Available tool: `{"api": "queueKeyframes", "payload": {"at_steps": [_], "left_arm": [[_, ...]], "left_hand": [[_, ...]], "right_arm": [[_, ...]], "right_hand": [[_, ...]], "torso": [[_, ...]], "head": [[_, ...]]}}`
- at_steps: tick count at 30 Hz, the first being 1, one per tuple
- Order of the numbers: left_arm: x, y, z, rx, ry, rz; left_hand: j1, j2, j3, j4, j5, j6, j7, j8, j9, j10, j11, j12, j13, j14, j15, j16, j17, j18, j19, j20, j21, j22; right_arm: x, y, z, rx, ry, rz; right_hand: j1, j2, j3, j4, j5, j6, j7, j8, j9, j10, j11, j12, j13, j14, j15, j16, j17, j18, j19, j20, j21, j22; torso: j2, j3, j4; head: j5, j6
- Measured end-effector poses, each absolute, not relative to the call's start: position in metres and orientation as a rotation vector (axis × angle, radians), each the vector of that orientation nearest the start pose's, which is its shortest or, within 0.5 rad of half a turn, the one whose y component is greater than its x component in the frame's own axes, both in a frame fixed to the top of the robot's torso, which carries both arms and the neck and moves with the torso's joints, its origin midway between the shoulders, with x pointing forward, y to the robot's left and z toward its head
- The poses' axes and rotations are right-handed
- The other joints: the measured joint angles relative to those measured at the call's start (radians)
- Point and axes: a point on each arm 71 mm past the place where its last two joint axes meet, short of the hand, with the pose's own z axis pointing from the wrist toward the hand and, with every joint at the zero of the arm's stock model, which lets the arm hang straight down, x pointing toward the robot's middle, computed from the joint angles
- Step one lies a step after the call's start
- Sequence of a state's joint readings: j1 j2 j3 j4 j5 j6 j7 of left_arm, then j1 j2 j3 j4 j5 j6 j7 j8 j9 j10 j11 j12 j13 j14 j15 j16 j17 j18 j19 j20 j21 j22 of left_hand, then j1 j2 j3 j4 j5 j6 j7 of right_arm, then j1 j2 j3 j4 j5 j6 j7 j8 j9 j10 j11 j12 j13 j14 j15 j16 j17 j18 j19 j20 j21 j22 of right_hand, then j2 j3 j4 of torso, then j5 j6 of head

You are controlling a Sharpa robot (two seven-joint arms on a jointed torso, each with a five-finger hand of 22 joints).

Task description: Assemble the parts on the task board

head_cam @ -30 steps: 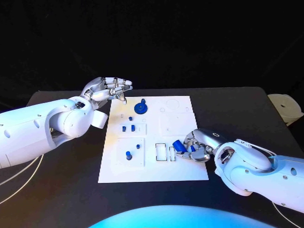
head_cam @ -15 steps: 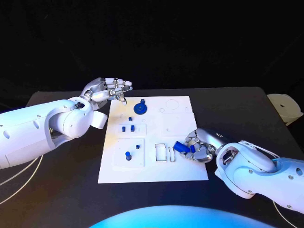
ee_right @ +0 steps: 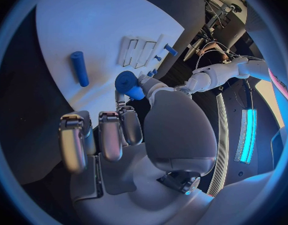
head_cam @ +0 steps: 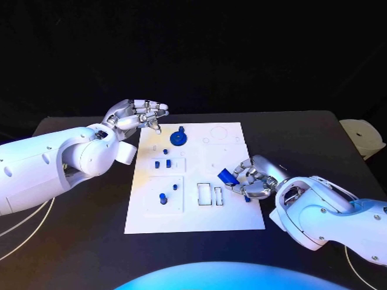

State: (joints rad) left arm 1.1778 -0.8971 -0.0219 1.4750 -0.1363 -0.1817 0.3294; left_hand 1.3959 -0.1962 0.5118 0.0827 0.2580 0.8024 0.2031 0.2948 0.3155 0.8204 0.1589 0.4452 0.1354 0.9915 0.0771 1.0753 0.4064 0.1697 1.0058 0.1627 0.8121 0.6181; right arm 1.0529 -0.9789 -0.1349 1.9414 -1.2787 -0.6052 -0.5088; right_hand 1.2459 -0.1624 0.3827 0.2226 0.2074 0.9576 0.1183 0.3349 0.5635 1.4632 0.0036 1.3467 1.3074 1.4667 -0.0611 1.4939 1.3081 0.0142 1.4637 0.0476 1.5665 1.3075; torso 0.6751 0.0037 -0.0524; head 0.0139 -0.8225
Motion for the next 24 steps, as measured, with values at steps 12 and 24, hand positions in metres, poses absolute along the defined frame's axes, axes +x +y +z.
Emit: {"api": "queueKeyframes", "payload": {"at_steps": [12, 24], "left_arm": [[0.492, 0.241, -0.187, -1.011, 1.534, -1.511], [0.492, 0.240, -0.187, -1.011, 1.535, -1.513]], "left_hand": [[0.000, 0.000, 0.000, 0.000, 0.000, 0.000, 0.000, 0.000, 0.001, 0.000, 0.000, 0.000, 0.000, 0.000, 0.000, 0.000, 0.000, 0.000, 0.000, 0.000, 0.000, 0.000], [0.000, 0.000, 0.000, 0.000, 0.000, 0.000, 0.000, 0.000, 0.001, 0.000, 0.000, 0.000, 0.000, 0.000, 0.000, 0.000, 0.000, 0.000, 0.000, 0.000, 0.000, 0.000]], "right_arm": [[0.362, -0.148, -0.248, 0.348, 1.987, 0.724], [0.363, -0.136, -0.257, 0.317, 2.063, 0.731]], "right_hand": [[-0.082, -0.005, -0.016, 0.053, 0.041, 0.002, 0.002, 0.029, 0.002, 0.002, -0.002, 0.000, 0.000, 0.000, 0.000, 0.000, 0.000, 0.000, 0.003, -0.005, 0.000, 0.000], [-0.127, -0.002, -0.030, 0.069, 0.034, 0.006, 0.001, 0.044, 0.055, 0.000, -0.007, -0.012, 0.000, 0.000, -0.007, 0.000, 0.000, 0.000, 0.003, -0.005, 0.000, 0.000]], "torso": [[0.001, -0.0009, -0.0007], [0.001, -0.0009, 0.0002]], "head": [[0.003, -0.006], [0.006, -0.012]]}}
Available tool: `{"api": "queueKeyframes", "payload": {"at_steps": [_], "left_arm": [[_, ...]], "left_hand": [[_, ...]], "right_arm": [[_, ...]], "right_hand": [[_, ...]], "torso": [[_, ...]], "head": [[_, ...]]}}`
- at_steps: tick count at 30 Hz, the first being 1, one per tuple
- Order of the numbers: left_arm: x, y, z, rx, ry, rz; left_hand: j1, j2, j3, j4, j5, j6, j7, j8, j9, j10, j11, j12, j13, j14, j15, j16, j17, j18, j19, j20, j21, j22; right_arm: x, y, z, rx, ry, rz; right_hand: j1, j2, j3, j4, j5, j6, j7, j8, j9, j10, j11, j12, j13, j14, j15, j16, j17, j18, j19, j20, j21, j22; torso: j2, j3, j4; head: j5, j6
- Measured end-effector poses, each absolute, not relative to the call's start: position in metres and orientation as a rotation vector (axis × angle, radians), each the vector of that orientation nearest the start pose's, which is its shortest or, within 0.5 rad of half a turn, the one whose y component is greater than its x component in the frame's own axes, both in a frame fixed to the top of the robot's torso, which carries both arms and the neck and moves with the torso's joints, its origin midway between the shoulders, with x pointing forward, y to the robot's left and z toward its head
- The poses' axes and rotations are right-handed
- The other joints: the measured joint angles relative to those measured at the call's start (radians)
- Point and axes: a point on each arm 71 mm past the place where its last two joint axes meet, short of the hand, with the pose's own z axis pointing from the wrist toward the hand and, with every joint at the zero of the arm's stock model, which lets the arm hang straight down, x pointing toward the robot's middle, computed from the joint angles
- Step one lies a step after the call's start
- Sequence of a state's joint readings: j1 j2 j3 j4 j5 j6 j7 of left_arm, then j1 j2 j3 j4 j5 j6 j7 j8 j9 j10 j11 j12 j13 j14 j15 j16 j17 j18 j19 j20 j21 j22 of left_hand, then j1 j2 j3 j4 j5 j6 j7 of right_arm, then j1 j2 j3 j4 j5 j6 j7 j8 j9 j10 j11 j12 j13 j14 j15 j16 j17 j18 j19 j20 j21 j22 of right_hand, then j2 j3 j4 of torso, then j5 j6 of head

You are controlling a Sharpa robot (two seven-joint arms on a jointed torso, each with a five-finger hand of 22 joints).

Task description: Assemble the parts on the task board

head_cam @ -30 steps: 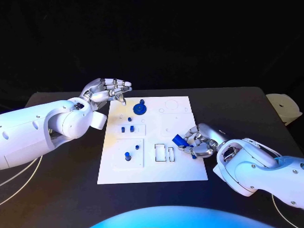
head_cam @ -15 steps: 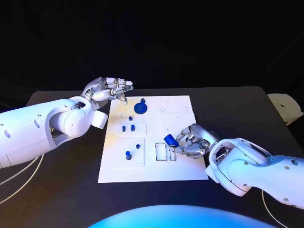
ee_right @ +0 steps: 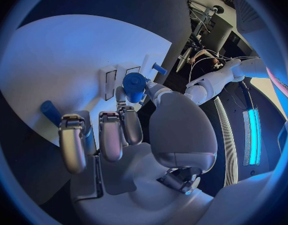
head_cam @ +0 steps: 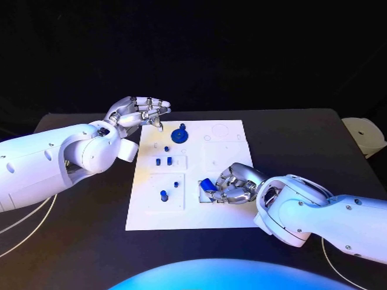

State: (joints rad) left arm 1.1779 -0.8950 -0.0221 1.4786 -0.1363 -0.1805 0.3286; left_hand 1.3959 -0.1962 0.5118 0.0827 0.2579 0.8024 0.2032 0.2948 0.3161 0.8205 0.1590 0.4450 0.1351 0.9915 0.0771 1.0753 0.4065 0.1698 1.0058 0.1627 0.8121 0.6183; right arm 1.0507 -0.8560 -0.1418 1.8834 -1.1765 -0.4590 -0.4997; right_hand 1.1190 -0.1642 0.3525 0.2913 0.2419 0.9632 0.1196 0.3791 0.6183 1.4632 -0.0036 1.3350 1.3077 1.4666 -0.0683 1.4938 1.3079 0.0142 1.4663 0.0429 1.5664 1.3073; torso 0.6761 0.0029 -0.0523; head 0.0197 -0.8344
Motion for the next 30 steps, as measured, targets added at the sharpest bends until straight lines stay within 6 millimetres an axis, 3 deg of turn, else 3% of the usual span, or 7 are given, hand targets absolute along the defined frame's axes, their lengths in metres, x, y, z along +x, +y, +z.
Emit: {"api": "queueKeyframes", "payload": {"at_steps": [8, 15, 20, 23, 30], "left_arm": [[0.4916, 0.2404, -0.1869, -1.011, 1.536, -1.513], [0.4915, 0.2411, -0.1870, -1.011, 1.536, -1.512], [0.4915, 0.2414, -0.1869, -1.012, 1.536, -1.511], [0.4915, 0.2415, -0.1869, -1.012, 1.536, -1.511], [0.4915, 0.2417, -0.1869, -1.012, 1.537, -1.510]], "left_hand": [[0.000, 0.000, 0.000, 0.000, 0.000, 0.000, 0.000, 0.000, 0.000, -0.004, 0.004, 0.008, 0.000, -0.004, 0.004, 0.000, -0.001, 0.000, 0.000, 0.000, 0.000, 0.000], [0.000, 0.000, 0.000, 0.000, 0.000, 0.000, 0.000, 0.000, 0.000, -0.004, 0.004, 0.008, 0.000, -0.004, 0.004, 0.000, -0.001, 0.000, 0.000, 0.000, 0.000, 0.000], [0.000, 0.000, 0.000, 0.000, 0.000, 0.000, 0.000, 0.000, 0.000, -0.004, 0.004, 0.008, 0.000, -0.004, 0.004, 0.000, -0.001, 0.000, 0.000, 0.000, 0.000, 0.000], [0.000, 0.000, 0.000, 0.000, 0.000, 0.000, 0.000, 0.000, 0.001, -0.004, 0.004, 0.008, 0.000, -0.004, 0.004, 0.000, -0.001, 0.000, 0.000, 0.000, 0.000, 0.000], [0.000, 0.000, 0.000, 0.000, 0.000, 0.000, 0.000, 0.000, 0.001, -0.004, 0.004, 0.008, 0.000, -0.004, 0.004, 0.000, -0.001, 0.000, 0.000, 0.000, 0.000, 0.000]], "right_arm": [[0.3666, -0.1332, -0.2609, 0.314, 2.074, 0.719], [0.3693, -0.1324, -0.2628, 0.314, 2.073, 0.707], [0.3698, -0.1309, -0.2634, 0.308, 2.071, 0.704], [0.3697, -0.1299, -0.2633, 0.302, 2.070, 0.705], [0.3692, -0.1290, -0.2627, 0.287, 2.062, 0.707]], "right_hand": [[-0.022, 0.011, -0.012, 0.000, -0.005, 0.008, -0.008, 0.004, 0.005, 0.000, 0.000, -0.005, 0.000, 0.000, 0.000, 0.000, 0.000, 0.000, 0.000, 0.000, 0.000, 0.001], [-0.088, 0.017, -0.048, 0.000, 0.007, 0.055, -0.051, 0.012, 0.015, 0.002, -0.002, -0.013, 0.000, 0.000, 0.000, 0.000, 0.000, 0.000, -0.001, -0.006, 0.000, 0.001], [-0.119, 0.022, -0.078, 0.001, 0.005, 0.064, -0.061, 0.020, 0.026, 0.000, -0.007, -0.013, 0.000, -0.004, -0.004, 0.000, 0.000, 0.000, 0.000, -0.007, 0.000, 0.001], [-0.168, 0.034, -0.123, 0.001, -0.073, 0.056, -0.061, 0.027, 0.030, 0.000, -0.007, -0.019, 0.000, 0.000, -0.007, 0.000, 0.000, 0.000, 0.000, -0.007, 0.000, 0.001], [-0.208, 0.043, -0.179, 0.002, -0.121, 0.056, -0.061, 0.027, 0.036, 0.000, -0.007, -0.025, 0.000, 0.000, -0.007, 0.000, 0.000, 0.000, 0.000, -0.007, 0.000, 0.000]], "torso": [[0.000, 0.0001, 0.0000], [0.000, 0.0001, 0.0006], [0.000, 0.0004, 0.0004], [0.000, 0.0007, 0.0001], [0.000, 0.0006, 0.0000]], "head": [[0.001, 0.000], [0.000, 0.000], [0.000, 0.001], [-0.001, 0.001], [-0.002, 0.002]]}}
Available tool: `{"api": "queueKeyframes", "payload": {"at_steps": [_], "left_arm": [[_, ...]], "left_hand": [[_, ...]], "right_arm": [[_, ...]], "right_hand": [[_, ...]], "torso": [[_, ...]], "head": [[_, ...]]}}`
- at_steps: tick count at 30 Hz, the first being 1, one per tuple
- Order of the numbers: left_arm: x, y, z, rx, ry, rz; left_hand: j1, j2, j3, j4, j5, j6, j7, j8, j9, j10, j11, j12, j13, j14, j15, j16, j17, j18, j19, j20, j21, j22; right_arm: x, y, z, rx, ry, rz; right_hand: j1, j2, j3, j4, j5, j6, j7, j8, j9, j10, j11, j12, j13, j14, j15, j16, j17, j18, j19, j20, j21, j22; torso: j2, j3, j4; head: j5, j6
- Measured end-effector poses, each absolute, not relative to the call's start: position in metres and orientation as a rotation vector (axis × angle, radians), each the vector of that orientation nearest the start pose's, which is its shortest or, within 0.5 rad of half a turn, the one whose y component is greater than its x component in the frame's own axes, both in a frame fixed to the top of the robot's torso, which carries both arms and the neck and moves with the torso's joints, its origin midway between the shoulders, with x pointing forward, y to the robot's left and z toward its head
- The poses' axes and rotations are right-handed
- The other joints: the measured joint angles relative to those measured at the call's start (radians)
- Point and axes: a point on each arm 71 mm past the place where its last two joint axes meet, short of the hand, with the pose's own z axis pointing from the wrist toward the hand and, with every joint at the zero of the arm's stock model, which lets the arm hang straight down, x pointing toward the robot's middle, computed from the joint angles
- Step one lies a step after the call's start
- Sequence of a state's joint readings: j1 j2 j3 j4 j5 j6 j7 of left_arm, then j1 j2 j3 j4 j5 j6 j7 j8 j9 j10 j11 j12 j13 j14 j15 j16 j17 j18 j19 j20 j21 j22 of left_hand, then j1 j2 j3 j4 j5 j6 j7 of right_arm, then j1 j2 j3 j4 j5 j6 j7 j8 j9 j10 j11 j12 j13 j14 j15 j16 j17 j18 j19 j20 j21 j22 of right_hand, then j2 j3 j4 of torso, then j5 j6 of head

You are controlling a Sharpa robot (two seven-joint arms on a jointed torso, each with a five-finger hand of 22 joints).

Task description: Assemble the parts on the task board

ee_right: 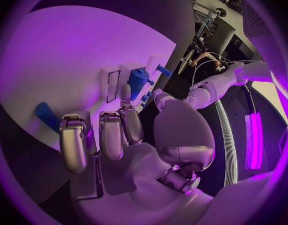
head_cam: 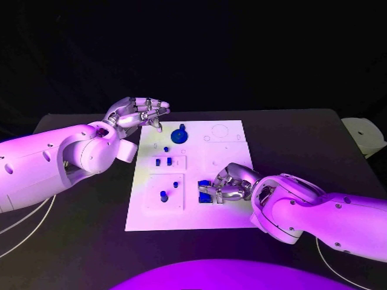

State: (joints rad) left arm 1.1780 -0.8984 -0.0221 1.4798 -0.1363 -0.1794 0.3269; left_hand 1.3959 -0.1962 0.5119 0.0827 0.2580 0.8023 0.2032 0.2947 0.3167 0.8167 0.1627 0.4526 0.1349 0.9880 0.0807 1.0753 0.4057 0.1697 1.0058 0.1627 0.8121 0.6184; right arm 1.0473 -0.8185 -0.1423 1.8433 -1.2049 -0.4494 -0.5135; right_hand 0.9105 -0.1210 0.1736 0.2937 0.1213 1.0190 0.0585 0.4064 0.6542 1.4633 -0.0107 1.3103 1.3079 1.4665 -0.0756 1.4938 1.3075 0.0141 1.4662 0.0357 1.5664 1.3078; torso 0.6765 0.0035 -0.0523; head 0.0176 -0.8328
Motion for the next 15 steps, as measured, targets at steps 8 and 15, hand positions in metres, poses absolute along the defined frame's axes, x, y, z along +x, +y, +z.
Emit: {"api": "queueKeyframes", "payload": {"at_steps": [8, 15], "left_arm": [[0.4915, 0.2418, -0.1870, -1.012, 1.537, -1.510], [0.4915, 0.2424, -0.1870, -1.013, 1.536, -1.508]], "left_hand": [[0.000, 0.000, 0.000, 0.000, 0.000, -0.004, 0.004, 0.000, 0.000, 0.000, 0.000, 0.000, 0.000, 0.000, 0.000, 0.000, 0.000, 0.000, 0.000, 0.000, 0.000, 0.000], [0.000, 0.000, 0.000, 0.000, 0.000, -0.004, 0.004, 0.000, 0.000, 0.000, 0.000, 0.000, 0.000, 0.000, 0.000, 0.000, 0.000, 0.000, 0.000, 0.000, 0.000, 0.000]], "right_arm": [[0.3678, -0.1320, -0.2612, 0.271, 2.050, 0.705], [0.3623, -0.1361, -0.2581, 0.255, 2.042, 0.719]], "right_hand": [[0.038, 0.010, -0.011, -0.006, 0.019, -0.006, 0.000, 0.000, 0.005, 0.000, 0.000, 0.000, 0.000, 0.000, 0.000, 0.000, 0.000, 0.000, 0.000, 0.000, 0.000, 0.000], [0.211, 0.012, -0.004, -0.033, 0.039, -0.014, 0.000, 0.000, 0.007, 0.000, 0.000, 0.000, 0.000, 0.000, 0.000, 0.000, 0.000, 0.000, 0.000, 0.000, 0.000, 0.000]], "torso": [[0.000, 0.0007, 0.0000], [0.000, 0.0006, -0.0001]], "head": [[0.000, -0.001], [0.003, -0.002]]}}
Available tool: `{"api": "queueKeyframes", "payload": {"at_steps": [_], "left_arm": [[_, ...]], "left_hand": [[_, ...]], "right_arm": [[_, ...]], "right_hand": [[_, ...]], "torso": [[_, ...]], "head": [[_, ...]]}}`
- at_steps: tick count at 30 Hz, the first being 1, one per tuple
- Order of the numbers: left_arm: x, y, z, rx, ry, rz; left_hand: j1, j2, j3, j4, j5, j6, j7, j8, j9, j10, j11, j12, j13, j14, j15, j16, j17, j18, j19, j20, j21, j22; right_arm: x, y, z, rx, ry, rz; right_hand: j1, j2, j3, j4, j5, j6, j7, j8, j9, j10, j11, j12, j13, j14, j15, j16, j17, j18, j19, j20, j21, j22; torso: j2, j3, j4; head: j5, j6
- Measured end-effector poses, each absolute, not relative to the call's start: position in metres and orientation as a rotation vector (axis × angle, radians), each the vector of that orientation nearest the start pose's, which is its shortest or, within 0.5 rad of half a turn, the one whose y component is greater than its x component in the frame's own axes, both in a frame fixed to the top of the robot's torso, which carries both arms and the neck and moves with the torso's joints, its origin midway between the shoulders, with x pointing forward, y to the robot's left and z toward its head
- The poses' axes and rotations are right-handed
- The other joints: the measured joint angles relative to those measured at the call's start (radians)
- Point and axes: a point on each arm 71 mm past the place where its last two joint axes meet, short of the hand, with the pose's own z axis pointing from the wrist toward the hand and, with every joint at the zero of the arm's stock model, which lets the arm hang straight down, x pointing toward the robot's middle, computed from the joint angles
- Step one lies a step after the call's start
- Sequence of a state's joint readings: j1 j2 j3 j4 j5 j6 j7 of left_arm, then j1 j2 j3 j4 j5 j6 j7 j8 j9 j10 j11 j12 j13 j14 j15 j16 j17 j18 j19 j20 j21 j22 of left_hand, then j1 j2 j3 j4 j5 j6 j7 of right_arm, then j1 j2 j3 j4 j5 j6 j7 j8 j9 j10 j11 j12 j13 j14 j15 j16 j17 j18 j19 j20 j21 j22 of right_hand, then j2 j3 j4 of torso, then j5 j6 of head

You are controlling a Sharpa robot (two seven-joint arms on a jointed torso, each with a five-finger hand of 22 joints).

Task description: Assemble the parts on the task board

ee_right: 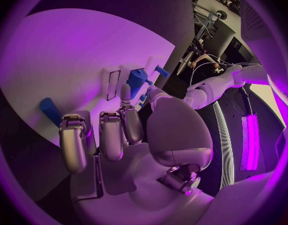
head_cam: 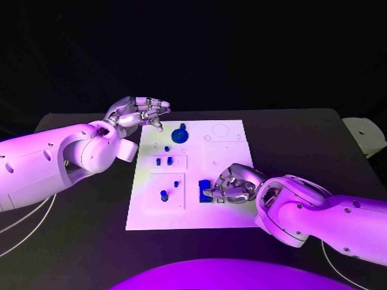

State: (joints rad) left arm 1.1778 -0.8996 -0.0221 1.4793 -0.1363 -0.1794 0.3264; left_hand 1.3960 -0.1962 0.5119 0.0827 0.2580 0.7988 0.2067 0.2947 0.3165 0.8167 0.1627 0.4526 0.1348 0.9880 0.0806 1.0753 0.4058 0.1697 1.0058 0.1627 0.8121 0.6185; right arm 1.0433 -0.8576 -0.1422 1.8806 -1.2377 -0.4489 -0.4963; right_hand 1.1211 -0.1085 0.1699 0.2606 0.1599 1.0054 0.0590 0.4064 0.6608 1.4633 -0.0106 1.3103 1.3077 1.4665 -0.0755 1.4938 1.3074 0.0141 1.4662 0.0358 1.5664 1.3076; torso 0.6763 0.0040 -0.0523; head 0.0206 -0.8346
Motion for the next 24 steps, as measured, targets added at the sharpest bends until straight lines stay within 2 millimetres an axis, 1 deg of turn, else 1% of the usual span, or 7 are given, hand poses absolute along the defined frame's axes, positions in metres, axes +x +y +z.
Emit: {"api": "queueKeyframes", "payload": {"at_steps": [3, 6, 7, 15, 16, 19, 24], "left_arm": [[0.4915, 0.2425, -0.1870, -1.013, 1.536, -1.508], [0.4915, 0.2426, -0.1870, -1.013, 1.536, -1.508], [0.4915, 0.2426, -0.1870, -1.013, 1.536, -1.508], [0.4916, 0.2425, -0.1870, -1.013, 1.537, -1.508], [0.4916, 0.2425, -0.1870, -1.013, 1.537, -1.508], [0.4916, 0.2425, -0.1870, -1.013, 1.537, -1.508], [0.4916, 0.2426, -0.1871, -1.013, 1.537, -1.508]], "left_hand": [[0.000, 0.000, 0.000, 0.000, 0.000, 0.000, 0.000, 0.000, 0.000, 0.000, 0.000, 0.000, 0.000, 0.000, 0.000, 0.000, 0.000, 0.000, 0.000, 0.000, 0.000, 0.000], [0.000, 0.000, 0.000, 0.000, 0.000, 0.000, 0.000, 0.000, 0.000, 0.000, 0.000, 0.000, 0.000, 0.000, 0.000, 0.000, 0.000, 0.000, 0.000, 0.000, 0.000, 0.000], [0.000, 0.000, 0.000, 0.000, 0.000, 0.000, 0.000, 0.000, 0.000, 0.000, 0.000, 0.000, 0.000, 0.000, 0.000, 0.000, -0.001, 0.000, 0.000, 0.000, 0.000, 0.000], [0.000, 0.000, 0.000, 0.000, 0.000, 0.000, 0.000, 0.000, 0.000, 0.000, 0.000, 0.000, 0.000, 0.000, 0.000, 0.000, -0.001, 0.000, 0.000, 0.000, 0.000, 0.000], [0.000, 0.000, 0.000, 0.000, 0.000, 0.000, 0.000, 0.000, 0.000, 0.000, 0.000, 0.000, 0.000, 0.000, 0.000, 0.000, -0.001, 0.000, 0.000, 0.000, 0.000, 0.000], [0.000, 0.000, 0.000, 0.000, 0.000, 0.000, 0.000, 0.001, 0.000, 0.000, 0.000, 0.001, 0.000, 0.000, 0.000, 0.000, -0.001, 0.000, 0.000, 0.000, 0.000, 0.000], [0.000, 0.000, 0.000, 0.000, 0.000, 0.000, 0.000, 0.006, 0.001, 0.000, 0.000, 0.006, 0.001, 0.000, 0.000, 0.000, -0.001, 0.000, 0.000, 0.000, 0.000, -0.001]], "right_arm": [[0.3606, -0.1370, -0.2572, 0.243, 2.039, 0.727], [0.3595, -0.1369, -0.2568, 0.227, 2.037, 0.732], [0.3592, -0.1367, -0.2569, 0.221, 2.037, 0.734], [0.3603, -0.1359, -0.2585, 0.192, 2.035, 0.729], [0.3607, -0.1358, -0.2588, 0.190, 2.035, 0.727], [0.3623, -0.1358, -0.2598, 0.188, 2.033, 0.722], [0.3656, -0.1342, -0.2619, 0.185, 2.031, 0.713]], "right_hand": [[0.072, -0.014, 0.021, -0.031, -0.036, 0.000, 0.000, -0.003, -0.002, 0.000, 0.000, 0.000, 0.000, 0.000, 0.000, 0.003, 0.000, 0.000, 0.000, 0.000, 0.000, 0.000], [0.097, -0.025, 0.032, -0.042, -0.042, 0.000, 0.000, -0.005, -0.006, 0.000, 0.000, 0.000, 0.000, 0.000, 0.000, 0.004, 0.000, 0.000, 0.000, 0.000, 0.000, 0.000], [0.103, -0.021, 0.032, -0.042, -0.042, 0.000, 0.000, -0.005, -0.006, 0.000, 0.000, 0.002, 0.000, 0.000, 0.000, 0.004, 0.000, 0.000, 0.000, 0.000, 0.000, 0.000], [0.103, -0.021, 0.032, -0.041, -0.046, 0.004, -0.004, -0.005, -0.005, 0.002, -0.001, 0.004, 0.000, 0.000, 0.000, 0.004, 0.000, 0.000, 0.000, 0.000, 0.000, 0.000], [0.103, -0.021, 0.036, -0.037, -0.046, 0.007, -0.002, -0.005, -0.005, 0.004, -0.004, 0.004, 0.000, 0.000, 0.000, 0.004, 0.000, 0.000, 0.000, 0.000, 0.000, 0.000], [0.097, -0.015, 0.037, -0.019, -0.046, 0.013, -0.005, -0.005, -0.005, 0.004, -0.004, 0.004, 0.000, 0.000, 0.000, 0.004, 0.000, 0.000, 0.000, 0.000, 0.000, 0.000], [0.092, -0.010, 0.038, -0.009, -0.046, 0.016, -0.009, -0.005, -0.005, 0.004, -0.004, 0.008, 0.000, 0.000, 0.000, 0.004, 0.000, 0.000, 0.000, 0.000, 0.000, 0.000]], "torso": [[0.000, 0.0001, -0.0004], [0.000, 0.0001, -0.0010], [0.000, 0.0001, -0.0010], [-0.001, 0.0001, -0.0010], [0.000, 0.0001, -0.0007], [0.000, 0.0000, -0.0007], [0.000, -0.0001, -0.0005]], "head": [[0.000, 0.000], [0.001, -0.001], [0.001, -0.001], [-0.001, 0.000], [-0.001, 0.000], [-0.001, 0.000], [-0.001, -0.001]]}}
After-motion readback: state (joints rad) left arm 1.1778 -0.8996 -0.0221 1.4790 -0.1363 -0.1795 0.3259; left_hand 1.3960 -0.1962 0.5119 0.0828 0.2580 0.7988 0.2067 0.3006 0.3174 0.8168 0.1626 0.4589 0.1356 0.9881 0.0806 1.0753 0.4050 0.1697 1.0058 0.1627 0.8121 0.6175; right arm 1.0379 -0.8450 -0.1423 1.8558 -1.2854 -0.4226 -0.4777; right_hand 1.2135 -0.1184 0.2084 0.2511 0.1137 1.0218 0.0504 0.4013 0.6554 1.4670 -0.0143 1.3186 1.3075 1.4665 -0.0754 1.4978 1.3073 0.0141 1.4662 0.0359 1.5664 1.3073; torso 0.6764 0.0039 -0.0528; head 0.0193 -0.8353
